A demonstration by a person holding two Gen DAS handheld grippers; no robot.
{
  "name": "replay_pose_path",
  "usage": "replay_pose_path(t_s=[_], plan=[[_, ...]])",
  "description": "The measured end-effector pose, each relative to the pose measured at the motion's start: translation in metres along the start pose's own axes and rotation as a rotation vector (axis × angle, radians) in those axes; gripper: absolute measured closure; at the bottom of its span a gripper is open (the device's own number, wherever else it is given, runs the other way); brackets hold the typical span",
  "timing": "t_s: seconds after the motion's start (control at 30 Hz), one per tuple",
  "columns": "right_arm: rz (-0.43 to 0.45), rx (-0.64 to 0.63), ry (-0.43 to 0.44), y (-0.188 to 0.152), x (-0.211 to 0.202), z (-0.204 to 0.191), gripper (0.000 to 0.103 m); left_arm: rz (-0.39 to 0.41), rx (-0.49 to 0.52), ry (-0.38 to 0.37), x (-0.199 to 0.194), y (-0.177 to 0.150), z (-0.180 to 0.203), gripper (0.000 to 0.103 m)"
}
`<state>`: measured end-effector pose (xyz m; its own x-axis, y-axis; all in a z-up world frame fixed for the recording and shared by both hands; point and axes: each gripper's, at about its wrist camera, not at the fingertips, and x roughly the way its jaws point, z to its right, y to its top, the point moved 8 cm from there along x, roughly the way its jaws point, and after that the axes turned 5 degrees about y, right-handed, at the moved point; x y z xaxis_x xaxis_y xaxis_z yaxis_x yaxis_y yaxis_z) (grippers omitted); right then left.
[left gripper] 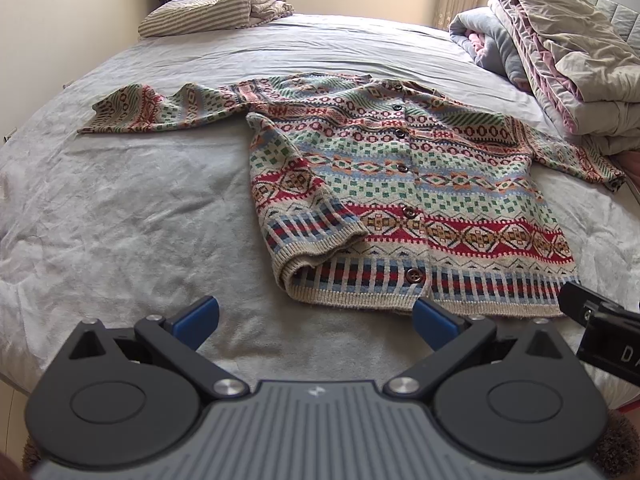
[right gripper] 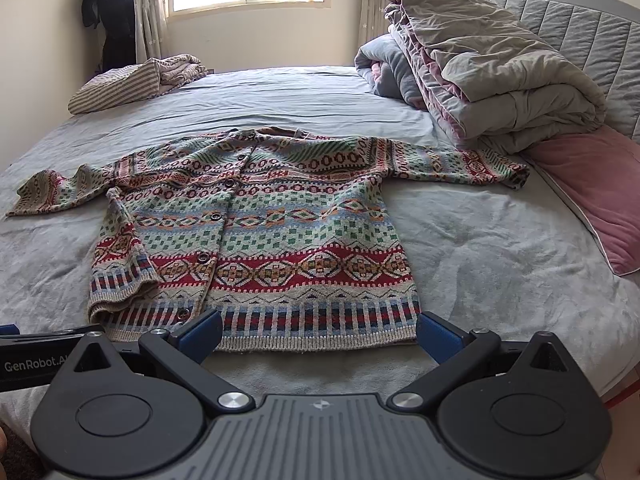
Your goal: Fold small clothes
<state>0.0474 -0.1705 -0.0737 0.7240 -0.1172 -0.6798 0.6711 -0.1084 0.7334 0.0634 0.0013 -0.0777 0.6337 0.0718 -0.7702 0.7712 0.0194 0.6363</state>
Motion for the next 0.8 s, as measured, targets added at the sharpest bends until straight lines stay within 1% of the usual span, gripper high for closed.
replay_pose_path(t_s=[0.8], plan=[[-0.001,-0.001,0.003,0.0003,0.0003,-0.0009,0.0,-0.001,0.003,0.002,0.0011,-0.0008,-0.0007,0.001]])
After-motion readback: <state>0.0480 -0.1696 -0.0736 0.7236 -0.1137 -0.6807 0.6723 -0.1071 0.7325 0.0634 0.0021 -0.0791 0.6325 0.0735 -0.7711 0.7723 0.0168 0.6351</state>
